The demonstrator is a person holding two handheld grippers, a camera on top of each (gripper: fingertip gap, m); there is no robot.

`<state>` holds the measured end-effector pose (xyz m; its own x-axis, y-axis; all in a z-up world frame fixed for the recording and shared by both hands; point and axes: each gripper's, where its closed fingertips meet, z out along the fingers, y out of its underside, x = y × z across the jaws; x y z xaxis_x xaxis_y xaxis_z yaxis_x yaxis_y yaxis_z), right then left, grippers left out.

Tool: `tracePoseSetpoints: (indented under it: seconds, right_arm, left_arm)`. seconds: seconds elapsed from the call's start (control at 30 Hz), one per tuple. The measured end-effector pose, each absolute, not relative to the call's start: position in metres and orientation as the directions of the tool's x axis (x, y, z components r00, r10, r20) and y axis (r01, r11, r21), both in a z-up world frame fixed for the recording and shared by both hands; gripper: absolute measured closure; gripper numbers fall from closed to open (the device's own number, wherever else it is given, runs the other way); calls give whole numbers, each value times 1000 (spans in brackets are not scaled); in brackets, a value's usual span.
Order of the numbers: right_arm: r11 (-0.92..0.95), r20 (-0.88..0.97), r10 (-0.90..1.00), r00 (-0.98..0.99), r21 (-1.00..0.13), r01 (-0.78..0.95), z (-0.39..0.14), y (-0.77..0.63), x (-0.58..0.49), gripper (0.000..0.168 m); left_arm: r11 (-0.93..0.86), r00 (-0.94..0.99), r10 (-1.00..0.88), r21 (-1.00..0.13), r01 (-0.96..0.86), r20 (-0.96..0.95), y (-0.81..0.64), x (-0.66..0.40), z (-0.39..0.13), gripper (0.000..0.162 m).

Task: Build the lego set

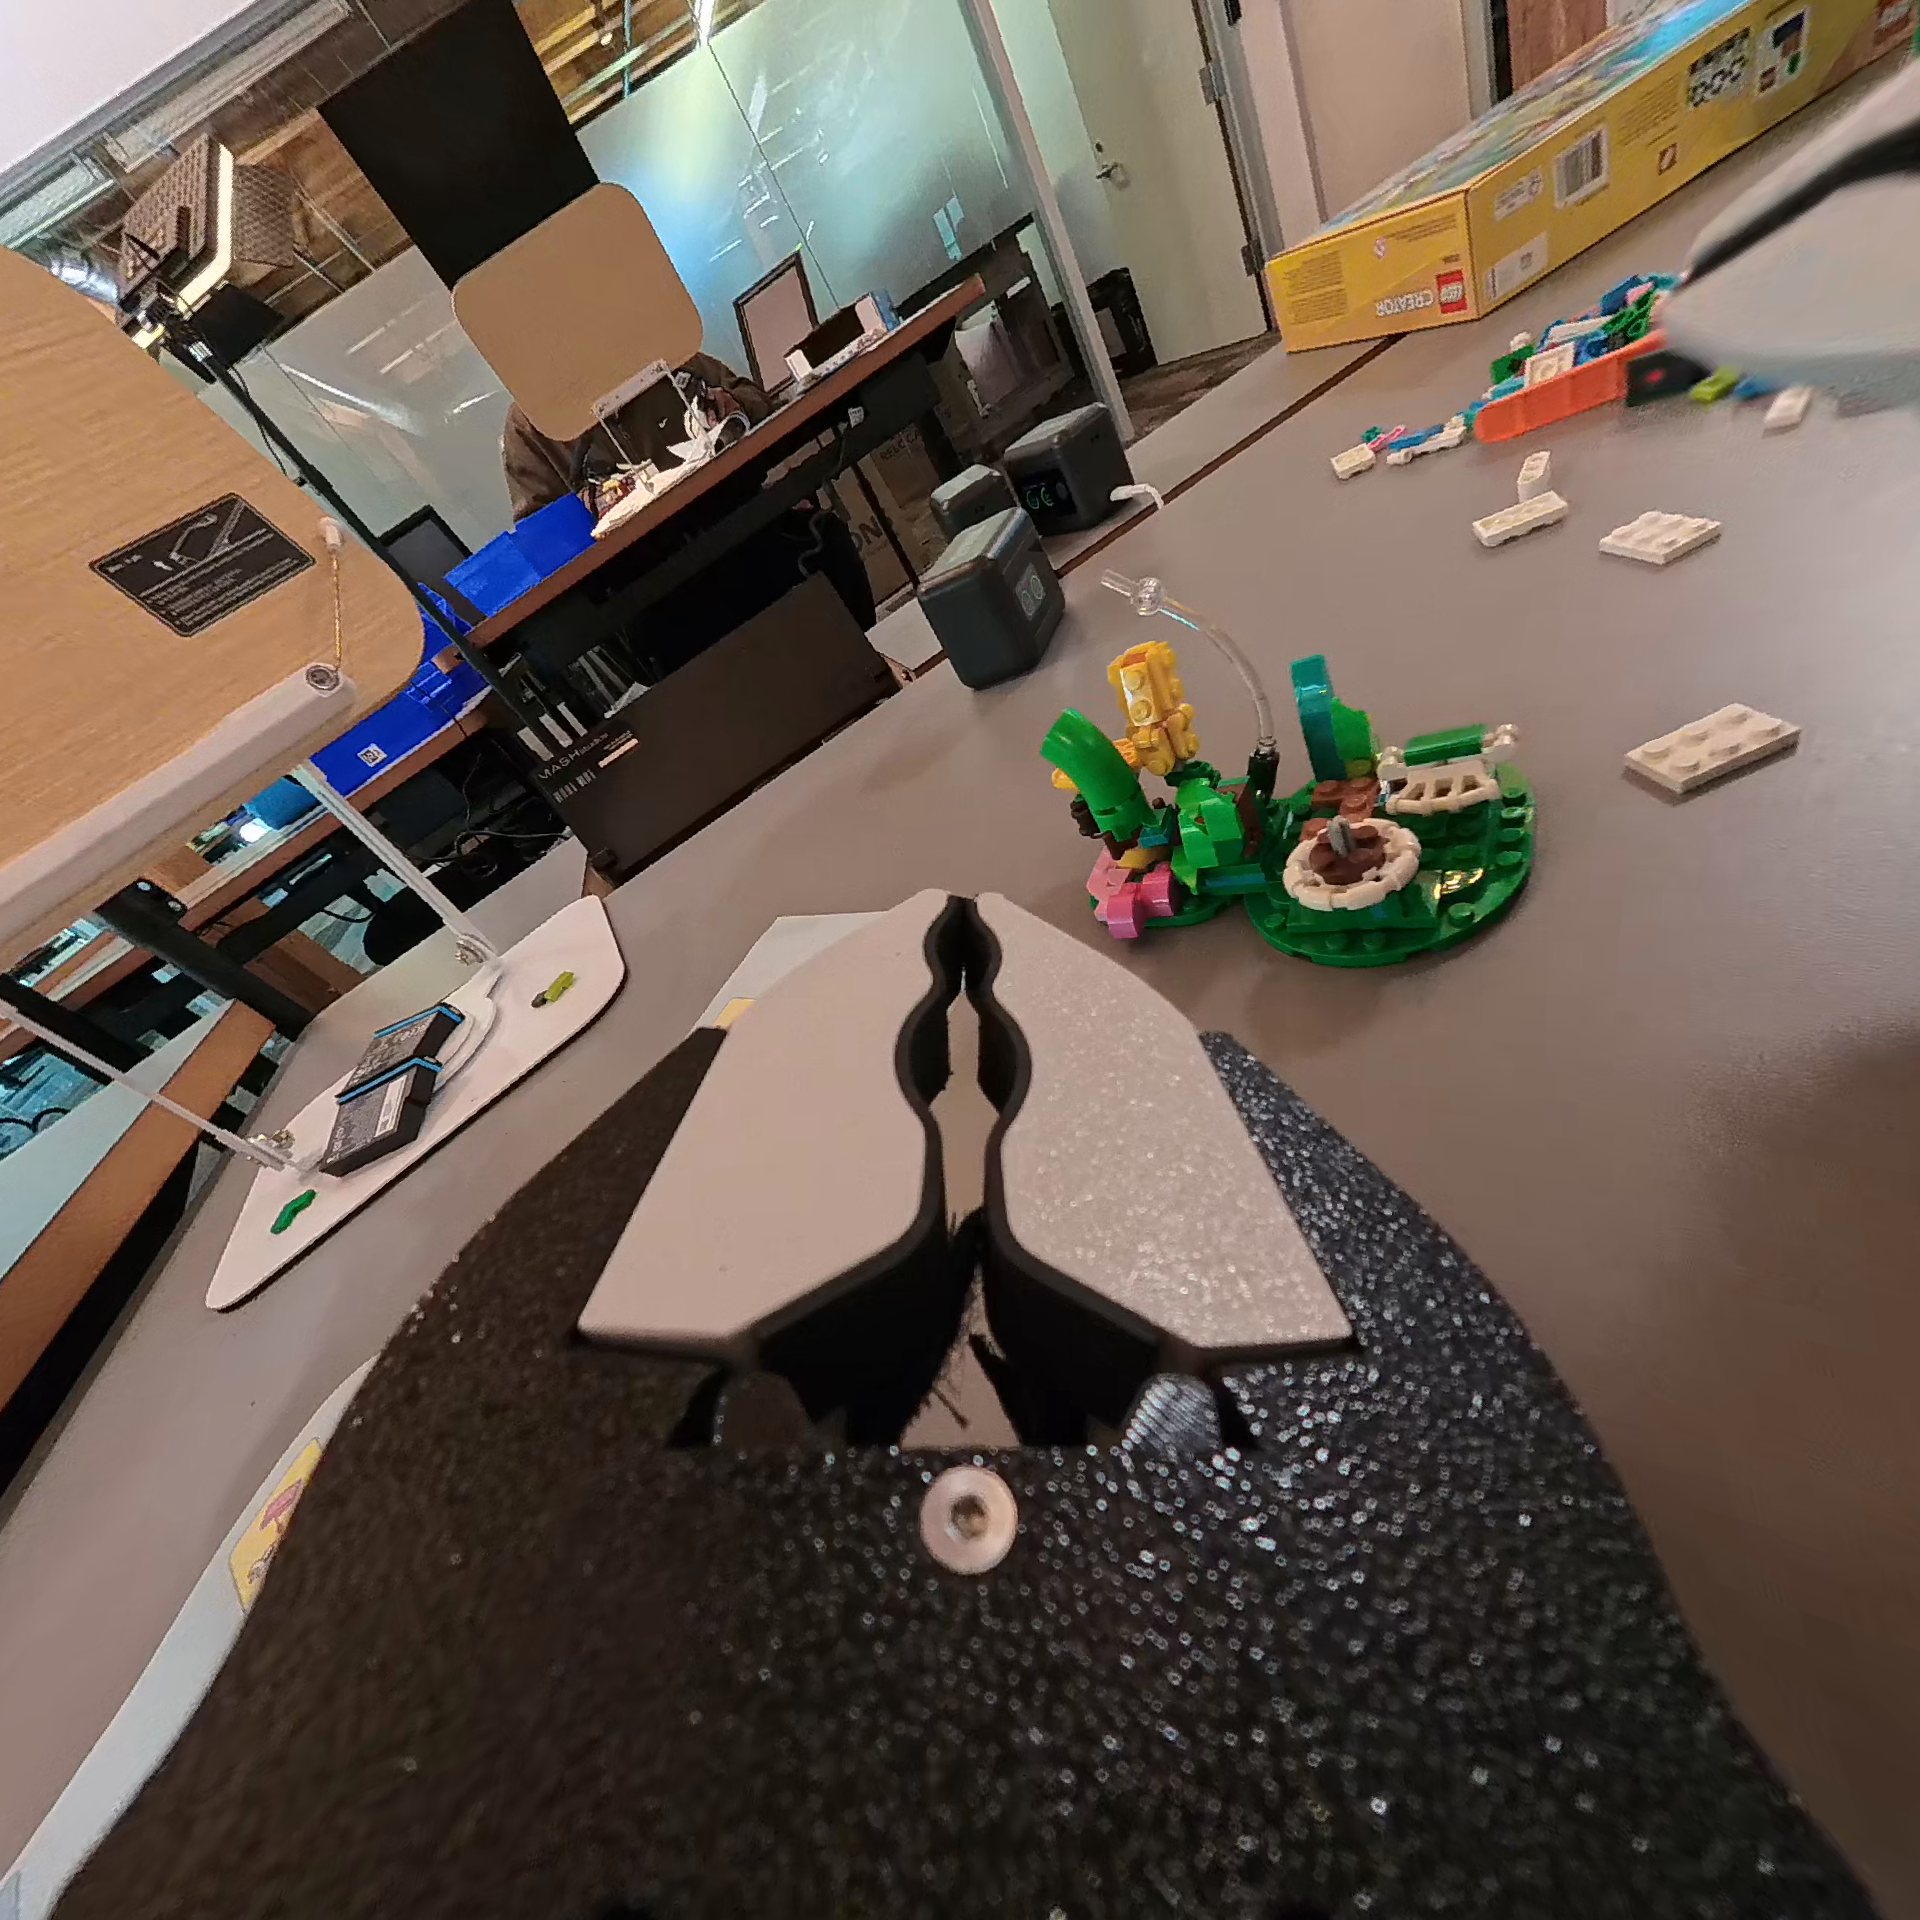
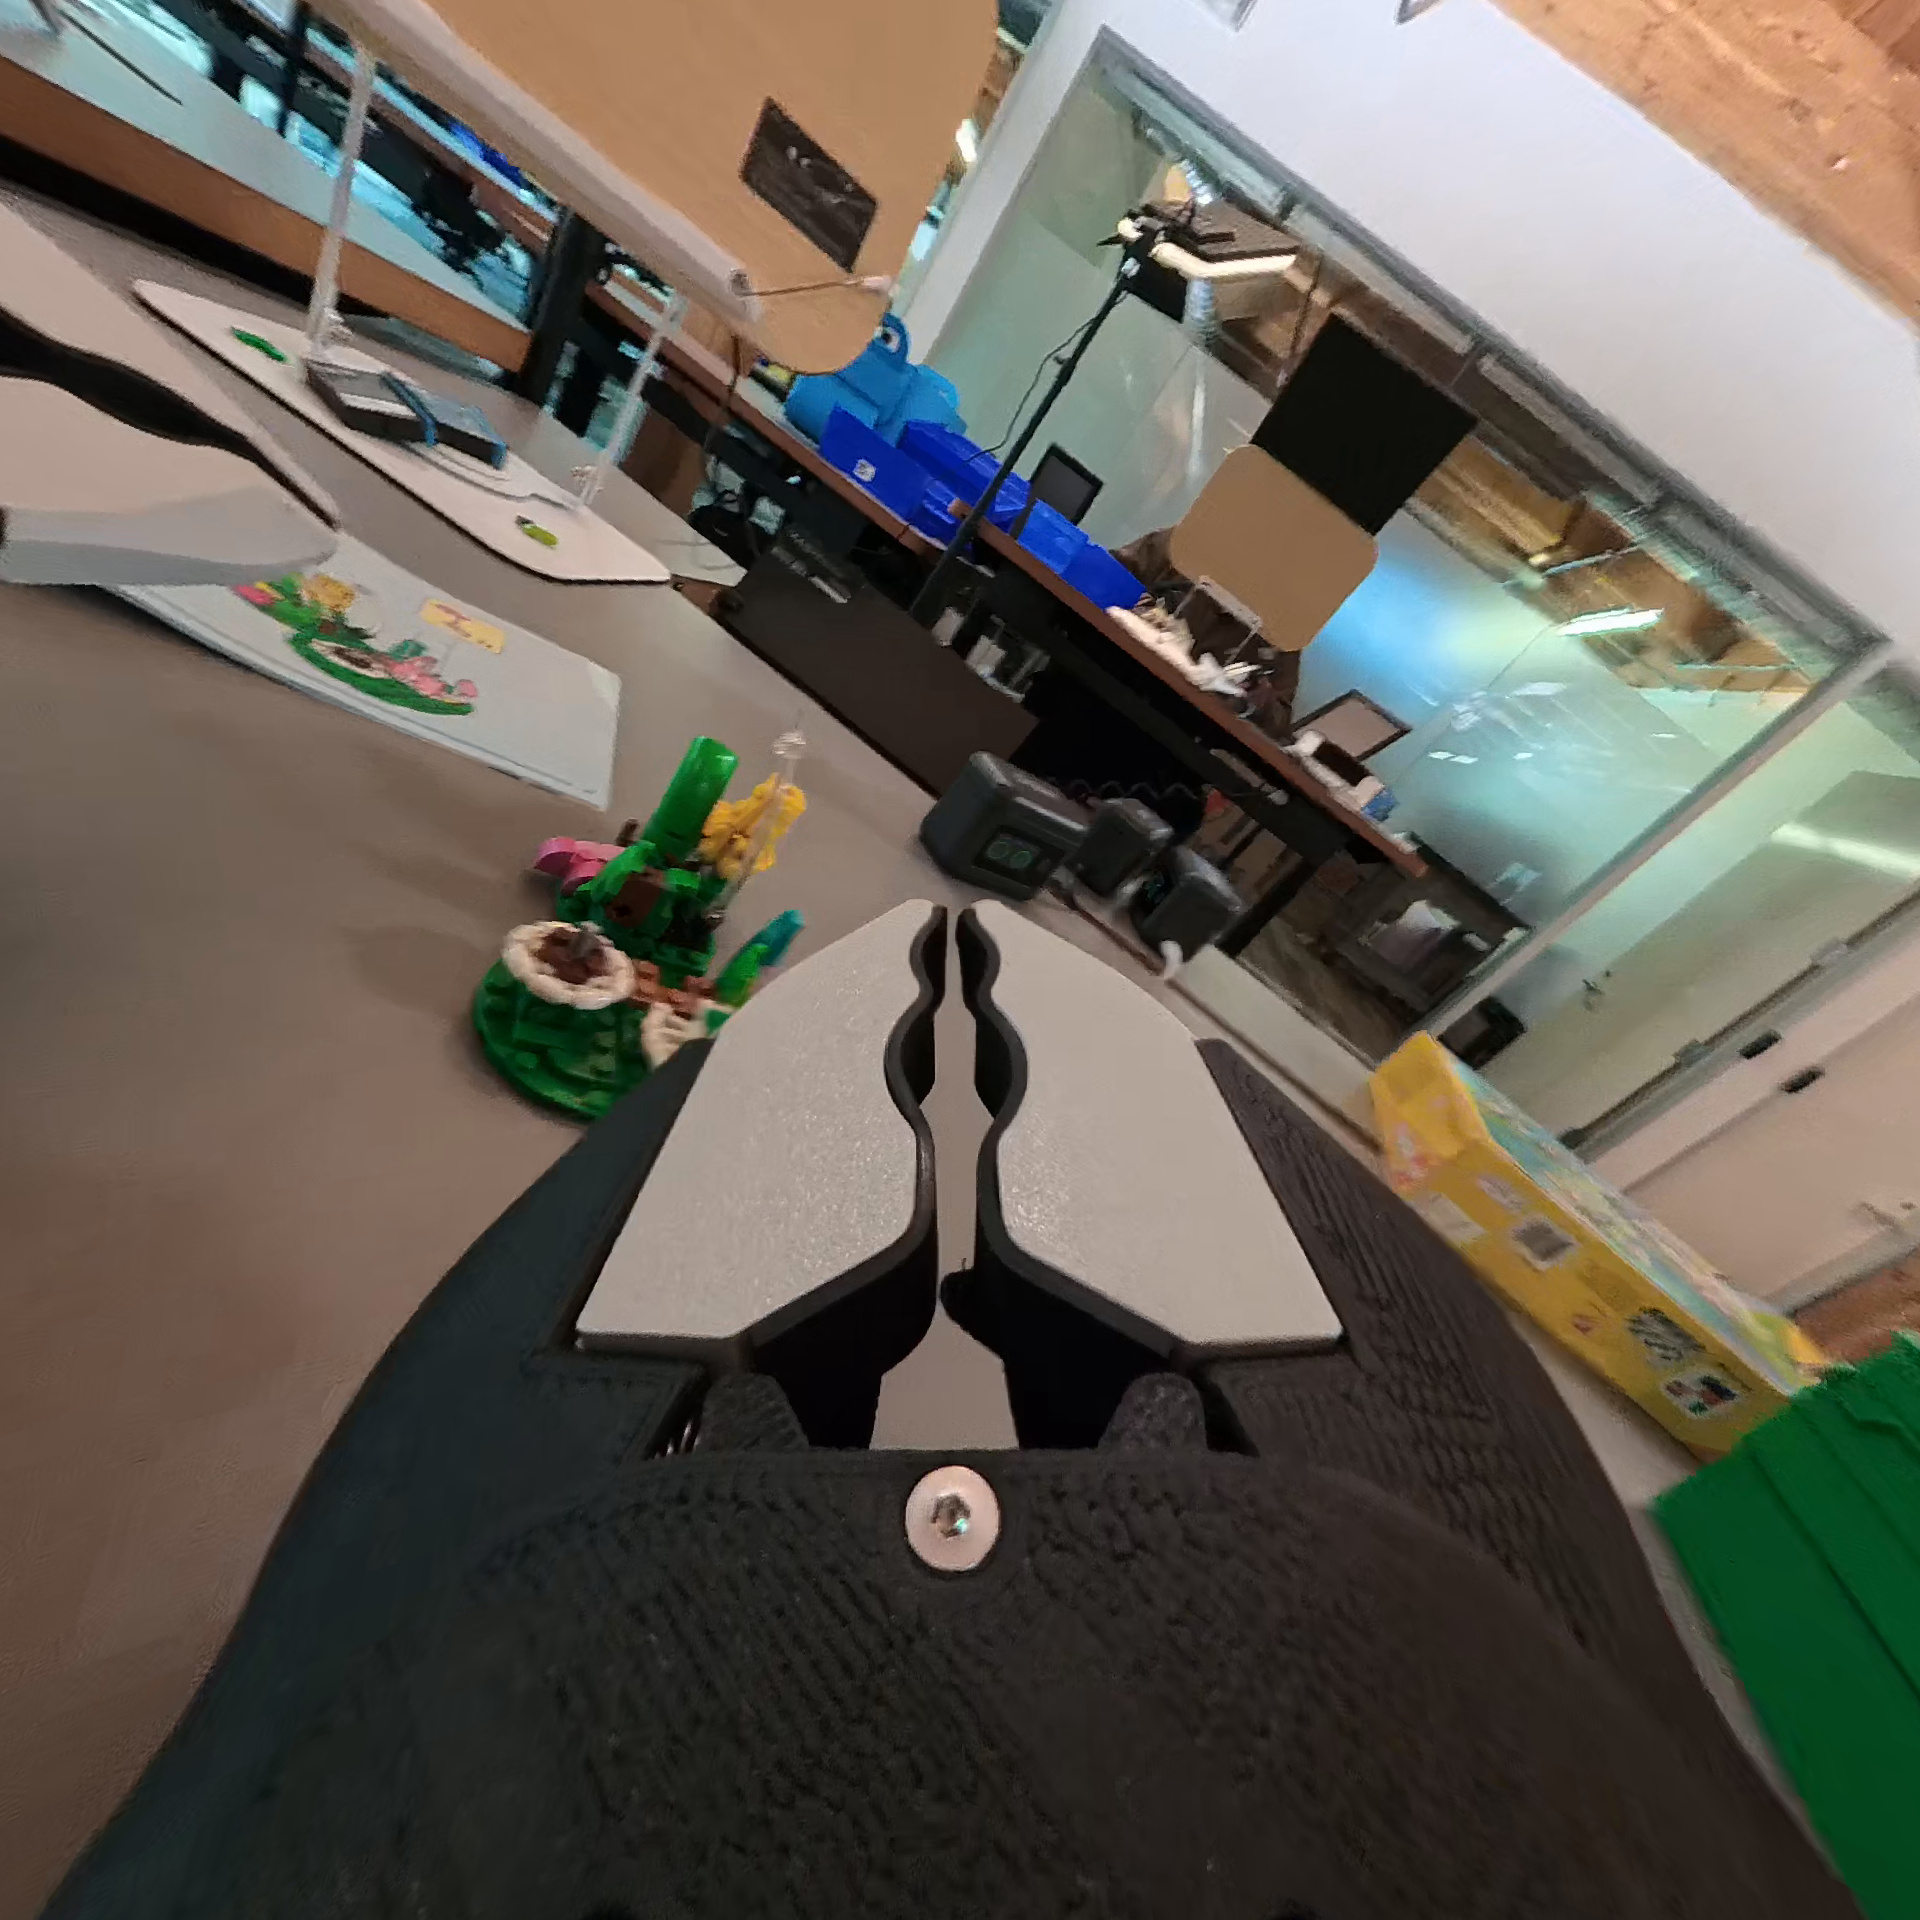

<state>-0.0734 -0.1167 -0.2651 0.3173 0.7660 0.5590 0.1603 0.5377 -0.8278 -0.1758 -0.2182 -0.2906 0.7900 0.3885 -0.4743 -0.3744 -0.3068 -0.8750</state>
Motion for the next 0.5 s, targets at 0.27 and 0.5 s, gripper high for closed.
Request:
tracePoseSetpoints:
  seconds: [0.27,0.5]
  right_arm:
    - [591,657,631,412,-751,294,-237,-40,-5,168]
    - [359,470,832,294,-861,361,-261,-2,16,168]
  left_arm:
    - [-298,789,396,-878,-373,-470,-217,-177,-289,162]
    - [-293,793,379,-875,-386,-477,-215,-173,-290,162]
